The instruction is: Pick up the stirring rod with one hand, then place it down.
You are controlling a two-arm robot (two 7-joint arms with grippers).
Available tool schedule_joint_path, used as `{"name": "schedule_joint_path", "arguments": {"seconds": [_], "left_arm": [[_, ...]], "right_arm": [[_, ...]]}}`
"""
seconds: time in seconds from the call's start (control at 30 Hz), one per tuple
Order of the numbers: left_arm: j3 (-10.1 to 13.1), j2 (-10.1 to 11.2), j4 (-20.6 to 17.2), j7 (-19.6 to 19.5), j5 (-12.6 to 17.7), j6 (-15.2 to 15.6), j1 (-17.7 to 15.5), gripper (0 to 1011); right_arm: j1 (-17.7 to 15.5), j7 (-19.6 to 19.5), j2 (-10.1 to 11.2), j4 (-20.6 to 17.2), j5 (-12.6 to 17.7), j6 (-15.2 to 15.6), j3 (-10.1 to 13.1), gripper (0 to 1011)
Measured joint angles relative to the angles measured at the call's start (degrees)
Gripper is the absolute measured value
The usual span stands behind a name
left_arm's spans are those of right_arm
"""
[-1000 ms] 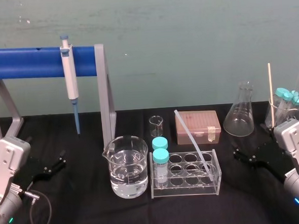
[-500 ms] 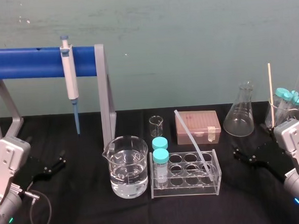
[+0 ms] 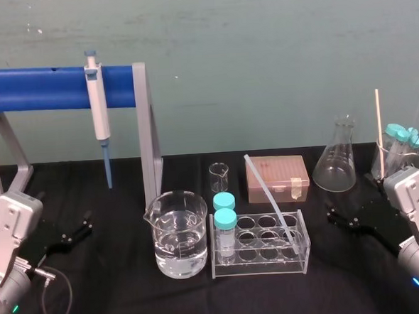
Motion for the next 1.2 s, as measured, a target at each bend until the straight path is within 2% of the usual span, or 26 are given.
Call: {"name": "schedule_joint_path", "arguments": {"seconds": [1.07,1.2], "left_arm": [[0.0,0.0,0.0,0.0,0.0,0.0,0.0,1000],[0.0,0.0,0.0,0.0,0.0,0.0,0.0,1000]], "right_arm": [[0.0,0.0,0.0,0.0,0.0,0.0,0.0,1000],[-0.1,0.8,-0.3,-0.8,-0.7,-1.4,0.6,1000]]}}
